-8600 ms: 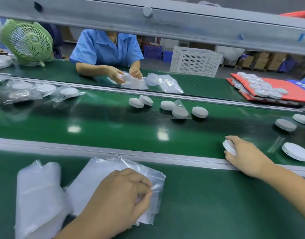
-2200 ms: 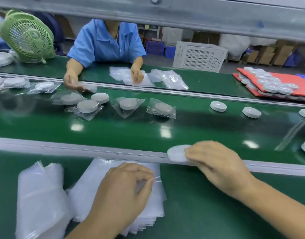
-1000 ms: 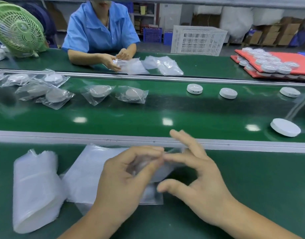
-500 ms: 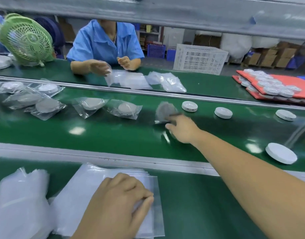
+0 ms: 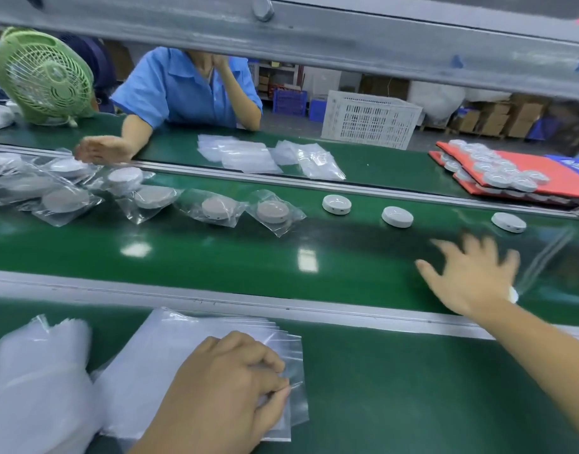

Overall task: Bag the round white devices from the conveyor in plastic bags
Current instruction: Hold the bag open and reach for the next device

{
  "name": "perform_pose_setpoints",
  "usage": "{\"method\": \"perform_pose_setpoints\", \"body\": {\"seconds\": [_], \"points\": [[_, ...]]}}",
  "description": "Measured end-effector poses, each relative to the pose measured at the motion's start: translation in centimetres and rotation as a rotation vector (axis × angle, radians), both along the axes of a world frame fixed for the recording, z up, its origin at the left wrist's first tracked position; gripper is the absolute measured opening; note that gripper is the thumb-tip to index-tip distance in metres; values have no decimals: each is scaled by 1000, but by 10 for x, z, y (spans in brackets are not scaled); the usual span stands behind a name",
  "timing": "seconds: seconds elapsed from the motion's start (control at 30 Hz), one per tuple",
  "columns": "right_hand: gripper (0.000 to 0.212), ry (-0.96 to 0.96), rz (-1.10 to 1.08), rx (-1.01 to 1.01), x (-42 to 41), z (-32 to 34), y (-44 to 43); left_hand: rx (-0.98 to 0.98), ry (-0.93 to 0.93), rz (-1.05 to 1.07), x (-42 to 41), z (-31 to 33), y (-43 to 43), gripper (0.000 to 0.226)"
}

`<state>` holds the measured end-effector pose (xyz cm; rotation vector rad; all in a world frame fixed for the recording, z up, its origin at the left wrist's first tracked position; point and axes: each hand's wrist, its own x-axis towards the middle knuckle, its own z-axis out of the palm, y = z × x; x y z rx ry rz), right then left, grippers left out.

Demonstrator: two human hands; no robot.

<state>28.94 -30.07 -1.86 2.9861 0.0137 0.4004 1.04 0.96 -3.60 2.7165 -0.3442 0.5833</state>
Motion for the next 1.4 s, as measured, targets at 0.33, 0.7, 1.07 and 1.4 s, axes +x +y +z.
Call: {"method": "perform_pose_setpoints", "body": {"seconds": [0.33, 0.7, 1.07, 1.4], "points": [[36, 84, 359, 322, -48, 22, -34, -311, 85, 210, -6, 7, -3, 19], [15, -166, 1235, 910, -191, 14, 93, -795, 209, 92, -8, 22, -10, 21], [29, 419, 950, 1321, -199, 16, 122, -1119, -9, 17, -7, 23, -26, 22], [20, 54, 633, 1112, -68, 49, 171, -217, -95, 168, -1, 12, -8, 32]]}}
